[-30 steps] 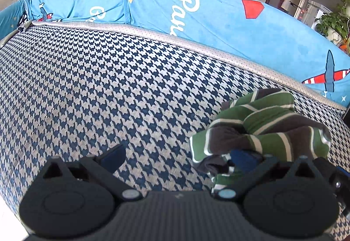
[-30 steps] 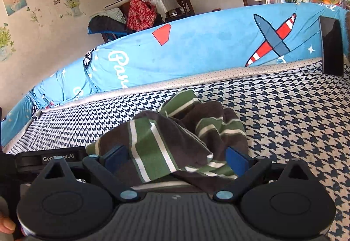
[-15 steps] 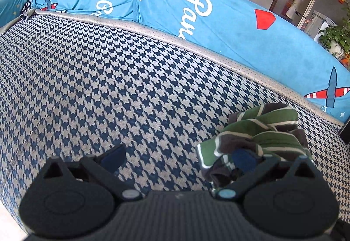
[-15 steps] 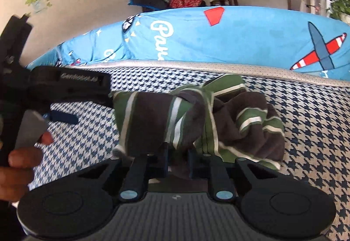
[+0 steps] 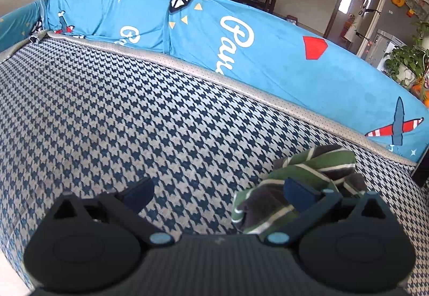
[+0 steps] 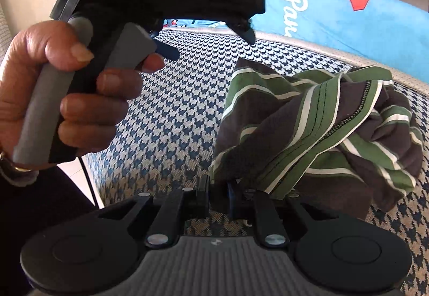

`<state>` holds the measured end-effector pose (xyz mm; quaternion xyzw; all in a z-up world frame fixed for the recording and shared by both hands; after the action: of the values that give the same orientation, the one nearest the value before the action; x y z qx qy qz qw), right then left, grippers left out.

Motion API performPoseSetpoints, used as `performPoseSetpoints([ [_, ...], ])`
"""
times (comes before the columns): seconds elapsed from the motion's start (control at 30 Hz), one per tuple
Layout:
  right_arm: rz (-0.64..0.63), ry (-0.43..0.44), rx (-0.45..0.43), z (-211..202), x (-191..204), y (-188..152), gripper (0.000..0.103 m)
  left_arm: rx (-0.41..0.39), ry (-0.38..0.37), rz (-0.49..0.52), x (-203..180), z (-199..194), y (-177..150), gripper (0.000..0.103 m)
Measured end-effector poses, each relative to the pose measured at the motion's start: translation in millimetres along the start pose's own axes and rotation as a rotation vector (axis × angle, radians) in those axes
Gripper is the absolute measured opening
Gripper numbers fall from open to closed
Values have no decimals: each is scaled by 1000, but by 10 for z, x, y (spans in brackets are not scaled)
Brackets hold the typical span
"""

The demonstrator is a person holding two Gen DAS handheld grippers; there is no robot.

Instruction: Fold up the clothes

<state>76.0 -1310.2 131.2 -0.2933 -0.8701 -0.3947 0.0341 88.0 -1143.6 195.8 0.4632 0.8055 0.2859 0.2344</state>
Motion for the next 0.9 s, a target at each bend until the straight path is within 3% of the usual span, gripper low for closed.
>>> performPoseSetpoints([
  [0.1, -4, 22, 13, -48, -35, 30, 17, 72, -28, 44, -41, 143, -78, 103],
  [0.27, 41, -4, -70, -285, -261, 141, 45, 160, -15, 92, 98, 364, -191, 103],
  [0.6, 291, -173, -196, -408, -801, 347, 54, 248, -18, 141, 142, 586, -362, 103],
  [0.9, 430, -217, -298, -406, -891, 513, 62, 280, -52, 189, 87, 727, -437, 103],
])
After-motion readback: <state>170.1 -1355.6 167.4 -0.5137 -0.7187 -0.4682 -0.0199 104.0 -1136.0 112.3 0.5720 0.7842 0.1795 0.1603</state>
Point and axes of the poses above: each gripper's, at about its wrist camera, not at the fingertips, and z roughly the way its jaws point, x to its left, y to its top, the point moved 4 cm from there along z, roughly the way its jaws point, and after that the axes turned 9 degrees about z, right-handed, at the moved point
